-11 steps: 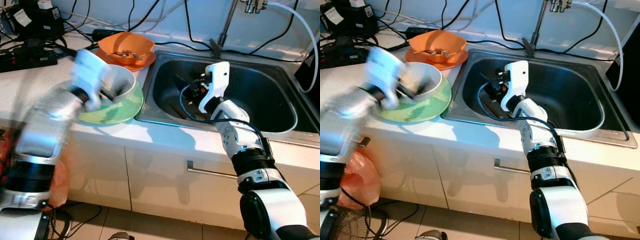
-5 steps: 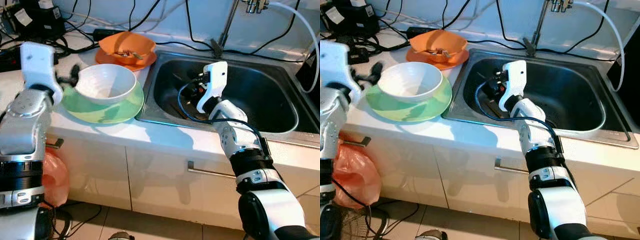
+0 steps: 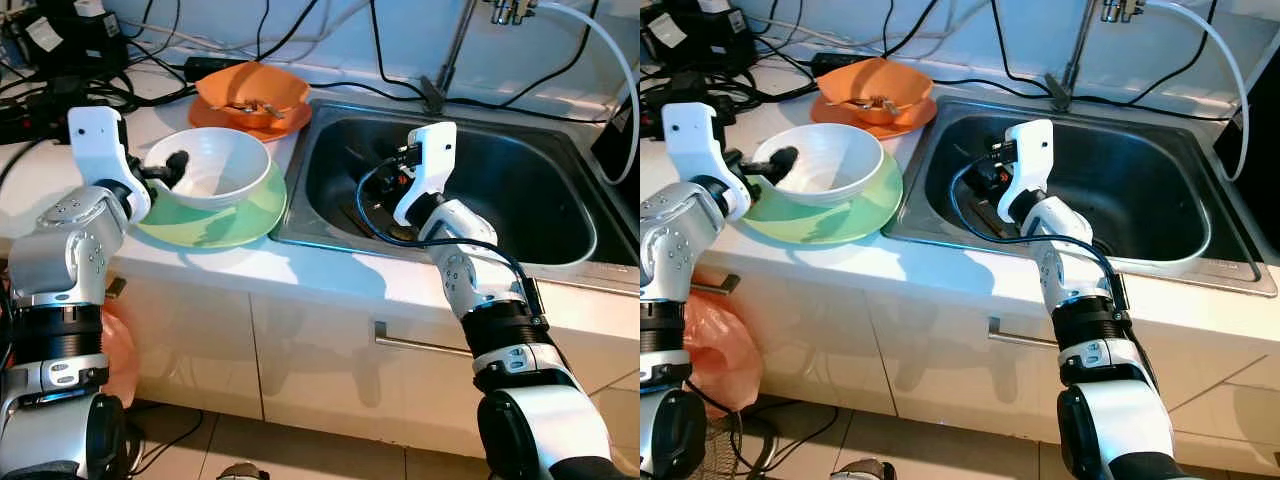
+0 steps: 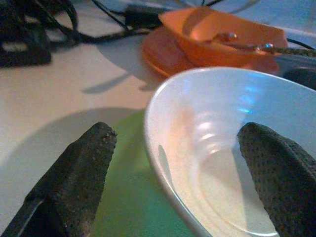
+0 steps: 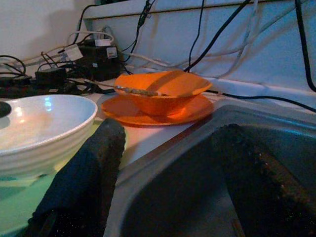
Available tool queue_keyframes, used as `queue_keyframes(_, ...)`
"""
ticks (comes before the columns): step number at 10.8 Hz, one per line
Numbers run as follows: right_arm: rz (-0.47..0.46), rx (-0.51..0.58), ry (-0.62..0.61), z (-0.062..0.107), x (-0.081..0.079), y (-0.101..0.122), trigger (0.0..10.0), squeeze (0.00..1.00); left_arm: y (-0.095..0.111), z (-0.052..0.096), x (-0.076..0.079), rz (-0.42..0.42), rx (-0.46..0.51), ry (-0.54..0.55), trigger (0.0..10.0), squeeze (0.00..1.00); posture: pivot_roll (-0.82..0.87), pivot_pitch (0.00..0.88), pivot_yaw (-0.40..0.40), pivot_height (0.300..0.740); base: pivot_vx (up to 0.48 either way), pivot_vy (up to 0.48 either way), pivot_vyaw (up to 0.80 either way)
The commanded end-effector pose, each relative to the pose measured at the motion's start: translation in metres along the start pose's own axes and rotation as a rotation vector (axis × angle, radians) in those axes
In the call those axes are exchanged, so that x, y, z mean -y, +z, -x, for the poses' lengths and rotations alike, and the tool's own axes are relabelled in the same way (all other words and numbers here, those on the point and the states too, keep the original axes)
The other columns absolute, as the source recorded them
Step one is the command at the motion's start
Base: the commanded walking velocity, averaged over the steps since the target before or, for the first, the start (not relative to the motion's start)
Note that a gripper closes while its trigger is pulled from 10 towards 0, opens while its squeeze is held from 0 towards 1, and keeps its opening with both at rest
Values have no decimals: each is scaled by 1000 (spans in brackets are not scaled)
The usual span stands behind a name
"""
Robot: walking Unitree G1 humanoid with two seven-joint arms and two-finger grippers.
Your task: Kitchen organization
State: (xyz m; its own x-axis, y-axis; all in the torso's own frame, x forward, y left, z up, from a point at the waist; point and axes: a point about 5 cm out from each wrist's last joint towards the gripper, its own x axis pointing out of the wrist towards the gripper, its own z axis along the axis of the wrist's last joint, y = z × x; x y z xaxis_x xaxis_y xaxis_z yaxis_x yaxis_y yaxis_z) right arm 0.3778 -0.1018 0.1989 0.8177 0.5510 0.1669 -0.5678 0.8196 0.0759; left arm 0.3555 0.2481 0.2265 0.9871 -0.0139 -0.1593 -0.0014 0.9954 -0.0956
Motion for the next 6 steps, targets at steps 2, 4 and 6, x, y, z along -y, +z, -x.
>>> queue_keyframes(2, 8, -10, 14, 3, 0, 0, 10000, 0, 5, -3, 4, 105, -38, -57, 10000, 0, 166, 48, -24, 740, 0, 0, 0)
queue_keyframes(4, 13, -11, 21, 4, -2, 2, 10000, 0, -3, -3, 7, 289, -141, -100, 10000, 0, 165, 49, -16, 740, 0, 0, 0)
queue_keyframes(6, 14, -10, 15, 5, 0, 3, 10000, 0, -6, 0, 9, 396, -201, -134, 10000, 0, 167, 48, -12, 740, 0, 0, 0)
